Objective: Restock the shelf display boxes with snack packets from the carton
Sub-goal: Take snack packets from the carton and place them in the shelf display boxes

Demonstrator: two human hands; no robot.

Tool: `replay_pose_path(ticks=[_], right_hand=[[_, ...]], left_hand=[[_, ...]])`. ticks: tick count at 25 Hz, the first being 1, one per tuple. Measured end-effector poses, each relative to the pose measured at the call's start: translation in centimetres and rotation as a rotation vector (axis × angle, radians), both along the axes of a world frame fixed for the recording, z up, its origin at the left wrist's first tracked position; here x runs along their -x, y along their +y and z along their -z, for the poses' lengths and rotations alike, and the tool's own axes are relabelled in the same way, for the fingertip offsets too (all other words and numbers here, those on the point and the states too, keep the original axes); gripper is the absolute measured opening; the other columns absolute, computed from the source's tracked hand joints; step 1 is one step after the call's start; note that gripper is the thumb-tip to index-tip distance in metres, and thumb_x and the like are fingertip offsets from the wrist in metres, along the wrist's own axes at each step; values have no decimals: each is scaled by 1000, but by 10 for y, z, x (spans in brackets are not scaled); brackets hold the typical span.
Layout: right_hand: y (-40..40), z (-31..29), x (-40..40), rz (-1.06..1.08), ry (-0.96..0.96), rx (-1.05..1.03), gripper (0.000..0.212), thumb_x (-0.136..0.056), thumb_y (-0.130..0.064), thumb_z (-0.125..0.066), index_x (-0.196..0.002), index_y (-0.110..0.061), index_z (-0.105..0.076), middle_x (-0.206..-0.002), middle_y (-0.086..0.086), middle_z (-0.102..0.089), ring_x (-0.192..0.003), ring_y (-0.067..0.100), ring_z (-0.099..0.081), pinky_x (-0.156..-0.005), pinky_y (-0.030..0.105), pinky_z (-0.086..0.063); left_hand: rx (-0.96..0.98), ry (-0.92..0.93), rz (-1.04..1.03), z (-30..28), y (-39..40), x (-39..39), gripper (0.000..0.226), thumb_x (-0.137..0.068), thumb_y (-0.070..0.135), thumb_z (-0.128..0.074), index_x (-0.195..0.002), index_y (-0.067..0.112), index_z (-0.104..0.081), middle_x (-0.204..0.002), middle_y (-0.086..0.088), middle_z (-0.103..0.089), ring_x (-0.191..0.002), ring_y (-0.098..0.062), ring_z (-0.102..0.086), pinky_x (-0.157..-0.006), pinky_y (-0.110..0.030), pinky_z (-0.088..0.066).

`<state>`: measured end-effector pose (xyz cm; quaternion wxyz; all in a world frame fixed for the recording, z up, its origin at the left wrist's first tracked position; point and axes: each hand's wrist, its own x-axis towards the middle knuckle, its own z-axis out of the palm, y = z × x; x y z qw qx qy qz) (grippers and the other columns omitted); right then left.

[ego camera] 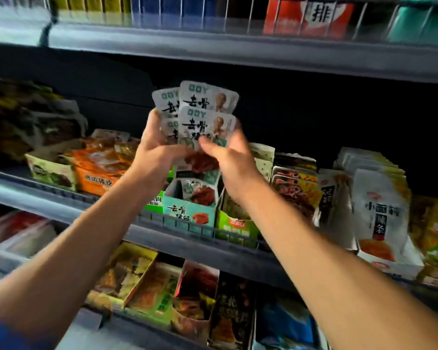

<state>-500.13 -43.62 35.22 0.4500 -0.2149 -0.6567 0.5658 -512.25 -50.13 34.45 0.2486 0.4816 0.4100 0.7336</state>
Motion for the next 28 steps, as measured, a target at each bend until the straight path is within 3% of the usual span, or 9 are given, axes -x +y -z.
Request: replay_pose_path(ticks=[4, 8, 11, 14, 16, 19, 22, 25, 28], right_hand=[[47, 23, 32, 119, -380, 40, 52, -81, 7, -63, -125, -16, -48, -122, 9, -60, -112, 25, -57, -98, 45, -50], [46, 36, 21, 132, -536, -165, 59, -82, 7, -65, -130, -21, -43, -116, -1, -56, -86, 8, -57, -60, 16, -54], [47, 24, 13, 263, -674, -576, 62, -82, -7, -69, -136, -21, -42, -125, -1, -56, -110, 19, -59, -90, 33, -52], [55, 9, 8, 284, -1190, -976, 83, -87, -28, -66, -154, -16, -20, -131, 5, -58, -129, 23, -48, -120, 39, -22], [60, 5, 6, 113, -1429, -903, 95, -86, -24, -67, -158, -16, -5, -103, -2, -57, -104, 17, -52, -111, 37, -29], [75, 12, 7, 95, -1452, -883, 105, -82, -15, -71, -158, -16, 1, -136, 10, -49, -127, 25, -45, -111, 34, -31], [86, 12, 6, 203, -1552, -881, 96, -86, -21, -65, -158, -14, -2, -163, 15, -17, -153, 25, -5, -125, 39, -2], [90, 9, 1, 72, -1447, -839, 86, -86, -13, -64, -157, -17, -16, -163, 10, -20, -145, 23, -32, -119, 34, -23], [93, 10, -11, 31, -1302, -671, 87, -87, -11, -63, -158, -23, -13, -160, 2, -30, -123, 20, -55, -105, 31, -42]], left_hand=[[350, 324, -46, 29, 33, 41, 66, -73, -22, -67, -119, 21, -48, -104, 5, -67, -99, -12, -68, -71, -24, -58], [483, 596, -206, 64, 37, 43, 88, -72, 0, -79, -145, 22, -33, -120, -3, -58, -103, -20, -63, -66, -20, -58], [514, 607, -321, 72, 32, 36, 106, -75, 17, -80, -156, 27, -13, -146, -5, -46, -114, -18, -56, -83, -21, -49], [592, 639, -212, 70, 31, 27, 111, -79, 10, -77, -158, 23, 0, -127, 3, -55, -86, 0, -57, -61, -7, -46], [613, 553, -150, 68, 36, 30, 115, -78, -2, -73, -158, 25, 5, -108, 12, -59, -81, 0, -60, -58, -15, -53], [668, 482, -108, 62, 42, 35, 121, -74, -7, -72, -157, 29, 8, -111, 15, -56, -81, -8, -65, -60, -23, -56], [680, 481, -127, 64, 45, 33, 122, -71, 0, -81, -158, 21, 2, -115, 13, -56, -86, -7, -63, -58, -14, -50], [623, 422, -149, 67, 48, 38, 103, -72, -3, -81, -153, 18, -22, -99, 16, -57, -91, -9, -64, -59, -11, -47], [576, 362, -105, 71, 49, 41, 108, -75, -9, -77, -157, 25, -15, -106, 20, -52, -87, -3, -62, -59, -13, -52]])
